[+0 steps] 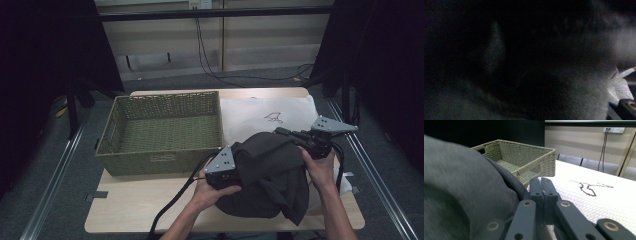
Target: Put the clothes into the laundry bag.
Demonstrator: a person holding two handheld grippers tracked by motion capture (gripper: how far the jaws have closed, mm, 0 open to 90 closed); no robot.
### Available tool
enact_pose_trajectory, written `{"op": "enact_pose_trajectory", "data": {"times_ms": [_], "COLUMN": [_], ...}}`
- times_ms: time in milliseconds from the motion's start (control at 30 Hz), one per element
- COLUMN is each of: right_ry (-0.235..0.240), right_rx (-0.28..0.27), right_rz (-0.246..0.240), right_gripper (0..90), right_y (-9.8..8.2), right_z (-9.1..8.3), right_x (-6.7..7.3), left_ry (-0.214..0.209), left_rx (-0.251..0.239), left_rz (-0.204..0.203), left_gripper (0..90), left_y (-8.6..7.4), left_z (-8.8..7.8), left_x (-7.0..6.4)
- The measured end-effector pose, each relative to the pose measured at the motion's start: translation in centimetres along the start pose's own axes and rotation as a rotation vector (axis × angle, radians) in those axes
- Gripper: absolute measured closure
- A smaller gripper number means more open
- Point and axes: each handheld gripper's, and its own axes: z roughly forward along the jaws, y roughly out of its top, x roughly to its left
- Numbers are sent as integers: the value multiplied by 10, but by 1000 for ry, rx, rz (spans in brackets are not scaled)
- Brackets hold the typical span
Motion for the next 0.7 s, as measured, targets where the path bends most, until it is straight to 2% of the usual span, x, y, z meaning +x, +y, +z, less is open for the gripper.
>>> {"op": "enact_pose_trajectory", "data": {"times_ms": [33, 67, 100, 133, 167, 200, 267, 367, 400, 433, 533, 700], "right_ry": [1, 1, 5, 5, 9, 9, 6, 13, 12, 14, 22, 27], "right_rx": [2, 2, 6, 6, 9, 9, 13, 22, 26, 27, 35, 63], "right_rz": [-3, -3, -5, -5, -5, -5, -11, -19, -20, -20, -31, -55], "right_gripper": [894, 894, 894, 894, 894, 894, 894, 894, 894, 894, 894, 894], "right_y": [0, 0, -1, -1, -1, -1, -1, -1, -1, -1, 0, -1], "right_z": [1, 1, 2, 2, 2, 2, 2, 2, 2, 2, 1, -4], "right_x": [1, 1, 1, 1, 3, 3, 4, 7, 8, 9, 13, 23], "left_ry": [-3, -3, -9, -9, -9, -9, -2, -16, -3, 6, 7, 16], "left_rx": [27, 27, 58, 58, 84, 84, 140, 175, 171, 179, 195, 214], "left_rz": [-7, -7, -18, -18, -37, -37, -4, -56, -59, -42, -38, -50], "left_gripper": [705, 705, 706, 706, 705, 706, 705, 704, 705, 706, 706, 705], "left_y": [-5, -5, -11, -11, -18, -18, -25, -41, -44, -46, -47, -47], "left_z": [7, 7, 13, 13, 22, 22, 30, 40, 42, 44, 45, 47], "left_x": [0, 0, 1, 1, 1, 1, -1, 1, 0, -1, 0, -1]}}
